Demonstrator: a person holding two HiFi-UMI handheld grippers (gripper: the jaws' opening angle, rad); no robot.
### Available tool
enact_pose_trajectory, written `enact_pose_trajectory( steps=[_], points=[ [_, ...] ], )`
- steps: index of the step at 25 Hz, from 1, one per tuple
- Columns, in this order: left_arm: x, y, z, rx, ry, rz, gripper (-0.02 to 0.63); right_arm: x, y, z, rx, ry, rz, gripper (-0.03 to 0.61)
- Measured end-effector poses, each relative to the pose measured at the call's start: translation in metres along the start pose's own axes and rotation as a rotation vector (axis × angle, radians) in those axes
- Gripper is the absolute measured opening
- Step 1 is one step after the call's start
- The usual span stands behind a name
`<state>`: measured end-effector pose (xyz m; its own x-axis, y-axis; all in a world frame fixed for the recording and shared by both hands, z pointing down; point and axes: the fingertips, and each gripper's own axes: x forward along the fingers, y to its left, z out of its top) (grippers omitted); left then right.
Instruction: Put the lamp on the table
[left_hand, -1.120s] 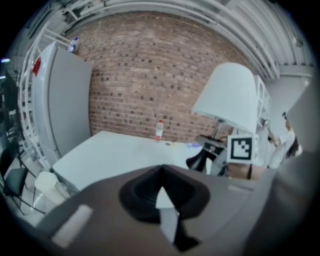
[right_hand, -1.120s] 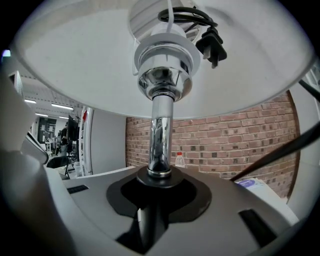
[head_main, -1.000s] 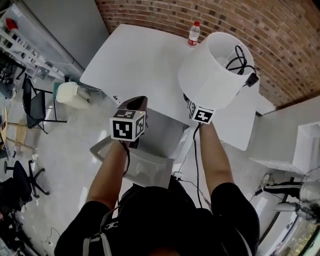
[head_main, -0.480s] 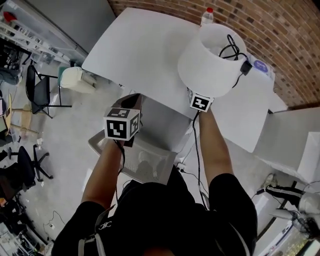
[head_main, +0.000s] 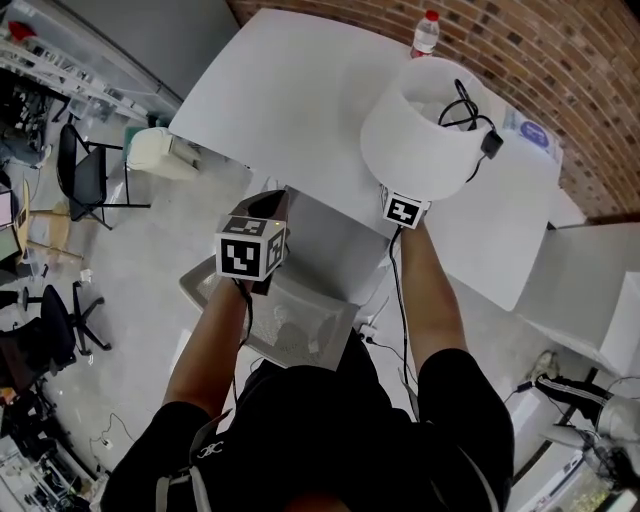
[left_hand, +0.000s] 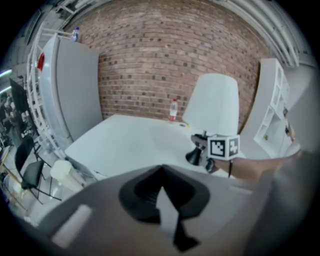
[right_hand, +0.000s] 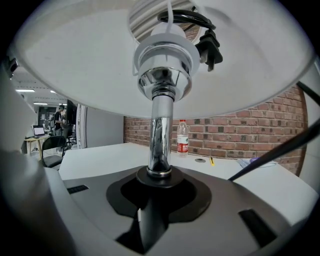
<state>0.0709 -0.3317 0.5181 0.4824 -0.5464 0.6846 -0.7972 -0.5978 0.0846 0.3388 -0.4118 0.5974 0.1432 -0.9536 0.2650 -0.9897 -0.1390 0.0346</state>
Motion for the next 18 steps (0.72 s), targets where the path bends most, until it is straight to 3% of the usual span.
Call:
enact_pose_trajectory(
  steps=[18],
  points=[
    [-0.004,0.015,-0.022,-0.005,0.036,0.008,-0.002,-0.008,0.002,-0.004,-0.011,-0.073,-0.047,0.089]
  ],
)
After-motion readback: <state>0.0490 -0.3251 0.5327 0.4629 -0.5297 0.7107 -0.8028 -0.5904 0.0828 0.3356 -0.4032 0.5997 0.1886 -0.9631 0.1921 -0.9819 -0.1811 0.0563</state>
